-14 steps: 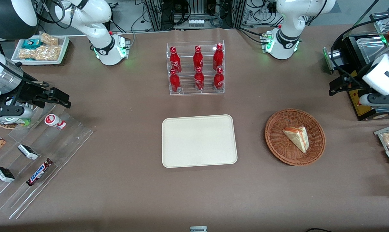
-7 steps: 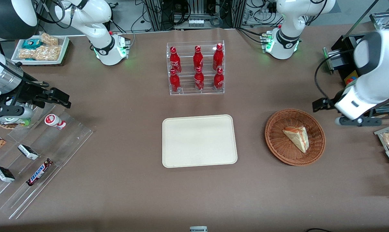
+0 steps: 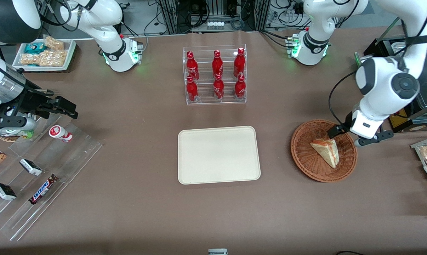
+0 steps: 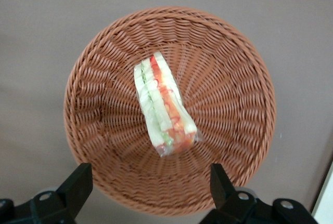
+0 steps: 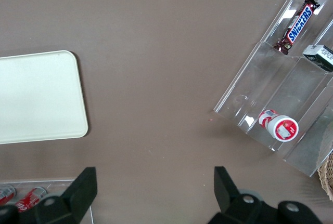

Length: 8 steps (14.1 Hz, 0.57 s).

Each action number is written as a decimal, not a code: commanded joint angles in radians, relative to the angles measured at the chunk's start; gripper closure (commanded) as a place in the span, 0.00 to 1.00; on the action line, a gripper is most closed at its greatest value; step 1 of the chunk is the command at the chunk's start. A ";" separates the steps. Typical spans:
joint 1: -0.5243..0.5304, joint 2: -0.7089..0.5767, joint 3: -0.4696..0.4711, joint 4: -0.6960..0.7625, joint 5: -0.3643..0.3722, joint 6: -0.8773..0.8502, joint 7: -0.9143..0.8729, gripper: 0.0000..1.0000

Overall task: Place sandwich from basket to tray
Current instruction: 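Lower the open left gripper over the wrapped sandwich in the basket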

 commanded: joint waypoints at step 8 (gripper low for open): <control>-0.008 0.220 -0.001 0.069 0.015 0.175 -0.437 0.01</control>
